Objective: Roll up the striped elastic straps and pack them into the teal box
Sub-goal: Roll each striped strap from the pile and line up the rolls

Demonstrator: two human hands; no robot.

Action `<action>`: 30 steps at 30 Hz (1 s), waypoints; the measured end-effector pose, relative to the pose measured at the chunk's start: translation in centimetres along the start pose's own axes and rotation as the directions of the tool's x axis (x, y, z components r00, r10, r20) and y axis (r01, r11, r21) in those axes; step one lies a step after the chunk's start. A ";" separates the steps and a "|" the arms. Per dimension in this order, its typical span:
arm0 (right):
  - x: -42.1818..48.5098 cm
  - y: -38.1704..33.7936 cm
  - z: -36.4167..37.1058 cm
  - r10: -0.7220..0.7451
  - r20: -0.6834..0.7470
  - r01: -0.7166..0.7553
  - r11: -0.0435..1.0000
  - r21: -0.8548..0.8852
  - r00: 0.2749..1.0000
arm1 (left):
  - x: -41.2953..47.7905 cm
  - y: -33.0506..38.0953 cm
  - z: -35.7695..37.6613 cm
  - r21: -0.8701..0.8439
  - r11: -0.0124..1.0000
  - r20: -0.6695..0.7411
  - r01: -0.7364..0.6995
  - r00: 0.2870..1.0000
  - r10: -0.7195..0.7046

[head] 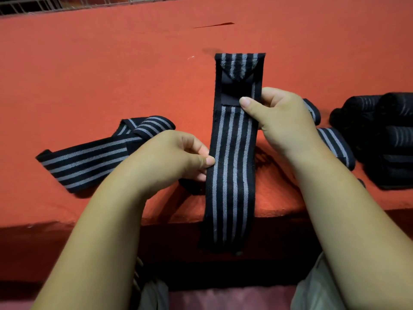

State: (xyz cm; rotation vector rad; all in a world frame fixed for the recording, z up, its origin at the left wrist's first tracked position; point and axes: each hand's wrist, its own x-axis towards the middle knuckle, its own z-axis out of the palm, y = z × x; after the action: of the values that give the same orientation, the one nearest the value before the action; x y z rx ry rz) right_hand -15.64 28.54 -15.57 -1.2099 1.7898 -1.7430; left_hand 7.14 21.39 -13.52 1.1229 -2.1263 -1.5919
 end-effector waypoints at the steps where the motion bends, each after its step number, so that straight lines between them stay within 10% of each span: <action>1: 0.0 0.0 -0.1 -0.003 0.007 0.003 1.000 0.007 1.000 | 0.2 -0.1 -0.1 -0.004 1.000 0.015 0.002 1.000 -0.002; 12: 0.1 -0.4 -1.2 -0.058 0.087 0.048 0.993 0.108 0.995 | 2.5 1.4 1.9 -0.134 0.945 -0.121 -0.299 0.951 0.284; 30: -1.1 -0.6 -1.4 -0.107 0.134 0.105 0.994 0.017 0.985 | 3.2 2.1 2.9 -0.325 0.874 -0.260 -0.361 0.923 0.285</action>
State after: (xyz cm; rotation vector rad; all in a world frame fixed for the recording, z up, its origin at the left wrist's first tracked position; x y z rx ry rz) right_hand -15.85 30.36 -15.12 -1.4066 1.6651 -1.6809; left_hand 2.34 21.44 -13.45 0.7242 -1.6818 -1.5502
